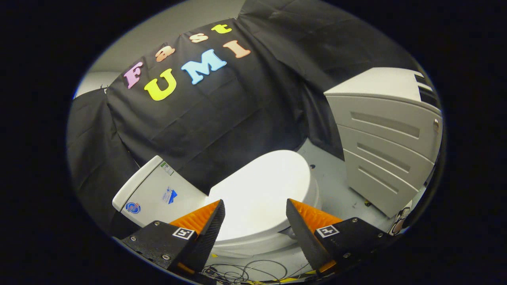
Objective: Open the toilet lid.
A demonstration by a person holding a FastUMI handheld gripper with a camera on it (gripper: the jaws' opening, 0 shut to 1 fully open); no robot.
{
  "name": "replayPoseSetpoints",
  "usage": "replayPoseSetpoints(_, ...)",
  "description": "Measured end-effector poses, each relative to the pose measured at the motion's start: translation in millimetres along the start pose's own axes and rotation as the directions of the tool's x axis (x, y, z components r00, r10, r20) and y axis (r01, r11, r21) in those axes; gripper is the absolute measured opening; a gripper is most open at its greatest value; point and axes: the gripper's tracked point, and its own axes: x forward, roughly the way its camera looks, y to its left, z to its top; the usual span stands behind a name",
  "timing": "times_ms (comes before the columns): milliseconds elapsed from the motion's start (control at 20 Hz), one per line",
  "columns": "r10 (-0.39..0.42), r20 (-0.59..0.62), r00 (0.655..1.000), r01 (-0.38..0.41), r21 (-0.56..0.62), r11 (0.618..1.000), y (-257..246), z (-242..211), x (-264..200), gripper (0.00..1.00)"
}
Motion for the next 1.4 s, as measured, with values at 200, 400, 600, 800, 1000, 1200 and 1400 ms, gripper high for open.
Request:
replayPoseSetpoints(200,-0.015,-0.045,0.999,0.018,0.076,0.997,-19.7,-26.6,4.9,0.95)
replayPoseSetpoints(400,-0.050,-0.052,0.997,0.060,0.220,0.974,-52.2,-44.0,4.7,0.96)
replayPoseSetpoints(600,-0.111,-0.083,0.990,0.131,0.300,0.945,-86.7,-70.6,12.2,0.95)
replayPoseSetpoints(800,-0.134,-0.139,0.981,0.177,0.367,0.913,-104.7,-94.5,15.0,0.94)
replayPoseSetpoints(1000,-0.092,-0.146,0.985,0.144,0.402,0.904,-106.9,-103.0,22.6,0.94)
replayPoseSetpoints(1200,-0.064,-0.131,0.989,0.117,0.459,0.881,-112.5,-104.5,38.7,0.90)
replayPoseSetpoints(1400,-0.054,-0.109,0.993,0.104,0.530,0.842,-121.5,-109.8,44.2,0.73)
